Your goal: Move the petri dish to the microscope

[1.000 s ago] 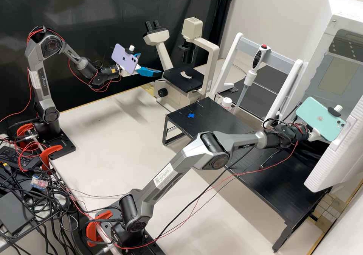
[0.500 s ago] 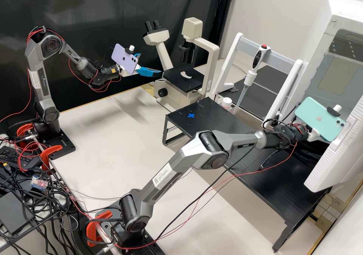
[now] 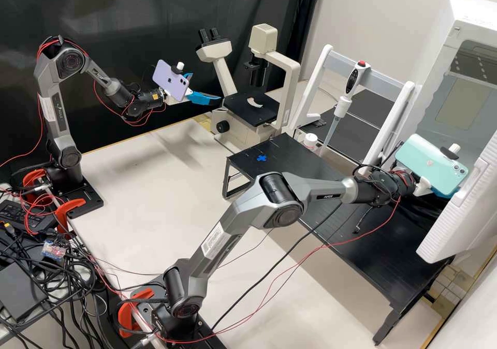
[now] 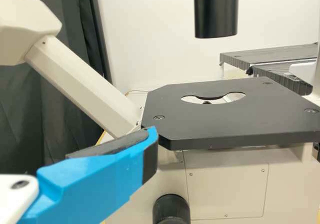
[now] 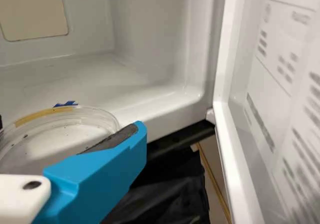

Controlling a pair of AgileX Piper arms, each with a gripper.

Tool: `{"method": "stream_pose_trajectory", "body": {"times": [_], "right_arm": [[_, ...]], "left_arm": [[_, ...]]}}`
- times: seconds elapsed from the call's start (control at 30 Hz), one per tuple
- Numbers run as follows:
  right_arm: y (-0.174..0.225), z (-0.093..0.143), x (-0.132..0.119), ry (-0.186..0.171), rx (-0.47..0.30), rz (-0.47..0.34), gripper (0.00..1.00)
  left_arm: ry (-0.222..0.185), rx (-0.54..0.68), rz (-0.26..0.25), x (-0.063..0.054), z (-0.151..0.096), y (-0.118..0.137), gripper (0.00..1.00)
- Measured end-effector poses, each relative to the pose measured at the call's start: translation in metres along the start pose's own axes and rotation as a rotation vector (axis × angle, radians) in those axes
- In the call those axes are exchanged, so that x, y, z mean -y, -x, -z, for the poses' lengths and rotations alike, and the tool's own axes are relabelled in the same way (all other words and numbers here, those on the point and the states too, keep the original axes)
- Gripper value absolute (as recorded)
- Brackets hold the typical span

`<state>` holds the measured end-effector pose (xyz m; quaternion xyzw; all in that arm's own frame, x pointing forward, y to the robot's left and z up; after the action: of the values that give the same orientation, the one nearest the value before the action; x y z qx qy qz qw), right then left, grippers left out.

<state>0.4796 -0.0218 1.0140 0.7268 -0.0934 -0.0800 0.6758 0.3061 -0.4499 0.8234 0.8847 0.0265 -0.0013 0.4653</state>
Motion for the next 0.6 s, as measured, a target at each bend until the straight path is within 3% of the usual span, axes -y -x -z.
{"method": "stream_pose_trajectory", "body": {"times": [0.13, 0.27, 0.5, 0.6], "right_arm": [[0.014, -0.002, -0.001, -0.017, 0.002, 0.018, 0.00], [0.032, -0.008, -0.001, -0.003, 0.015, 0.042, 0.00], [0.072, -0.026, 0.001, -0.015, 0.069, 0.075, 0.00], [0.090, -0.027, 0.002, -0.011, 0.059, 0.091, 0.00]], "left_arm": [[0.000, 0.000, 0.000, 0.000, 0.000, 0.000, 1.00], [0.000, 0.000, 0.000, 0.000, 0.000, 0.000, 1.00], [0.000, 0.000, 0.000, 0.000, 0.000, 0.000, 1.00], [0.000, 0.000, 0.000, 0.000, 0.000, 0.000, 1.00]]}}
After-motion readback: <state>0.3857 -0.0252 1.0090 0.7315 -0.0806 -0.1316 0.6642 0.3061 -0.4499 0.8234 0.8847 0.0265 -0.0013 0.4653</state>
